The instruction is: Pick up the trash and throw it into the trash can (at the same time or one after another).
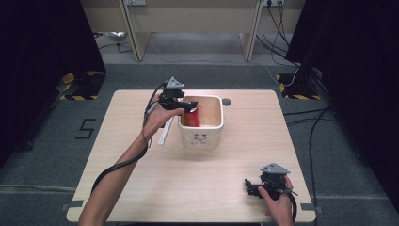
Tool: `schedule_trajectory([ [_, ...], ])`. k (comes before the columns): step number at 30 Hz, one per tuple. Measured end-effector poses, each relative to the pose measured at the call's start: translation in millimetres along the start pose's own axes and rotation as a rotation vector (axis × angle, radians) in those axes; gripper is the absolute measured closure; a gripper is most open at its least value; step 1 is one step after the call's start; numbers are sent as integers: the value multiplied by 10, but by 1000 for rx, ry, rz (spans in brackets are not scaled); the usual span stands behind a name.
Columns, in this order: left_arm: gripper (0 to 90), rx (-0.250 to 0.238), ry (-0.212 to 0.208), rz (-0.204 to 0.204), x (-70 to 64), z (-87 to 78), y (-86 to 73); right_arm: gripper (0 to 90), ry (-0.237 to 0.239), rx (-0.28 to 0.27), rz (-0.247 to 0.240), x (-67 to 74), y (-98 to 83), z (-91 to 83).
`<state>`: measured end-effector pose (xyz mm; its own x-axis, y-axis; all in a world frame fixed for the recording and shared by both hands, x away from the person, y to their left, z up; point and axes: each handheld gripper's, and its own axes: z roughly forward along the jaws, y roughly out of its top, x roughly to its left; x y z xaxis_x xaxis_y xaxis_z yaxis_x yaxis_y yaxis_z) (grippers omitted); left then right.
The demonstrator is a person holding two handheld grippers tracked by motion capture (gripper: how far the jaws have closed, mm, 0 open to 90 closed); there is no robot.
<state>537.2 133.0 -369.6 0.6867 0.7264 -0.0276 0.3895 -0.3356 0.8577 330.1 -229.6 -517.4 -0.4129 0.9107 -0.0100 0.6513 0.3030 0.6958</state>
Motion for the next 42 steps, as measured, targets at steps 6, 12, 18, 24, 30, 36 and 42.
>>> schedule_trajectory([
  [6,261,-22,-10,-21,-27,-136,39,2,1,-2,0,0,0,2],
  [12,269,-34,-4,-32,-14,-291,77,2,1,-2,0,0,0,1],
  [18,271,-58,-15,-64,40,-445,69,3,1,-1,1,1,0,1],
  [24,278,-62,4,-67,108,-580,45,2,1,-1,1,1,0,1],
  [30,285,-61,29,-76,214,-670,-39,2,0,-1,-1,-1,0,2],
  [36,292,-59,52,-92,317,-748,-148,2,0,-1,-1,-1,-1,2],
  [42,292,-53,66,-110,384,-756,-285,2,0,-1,-1,-1,-1,2],
])
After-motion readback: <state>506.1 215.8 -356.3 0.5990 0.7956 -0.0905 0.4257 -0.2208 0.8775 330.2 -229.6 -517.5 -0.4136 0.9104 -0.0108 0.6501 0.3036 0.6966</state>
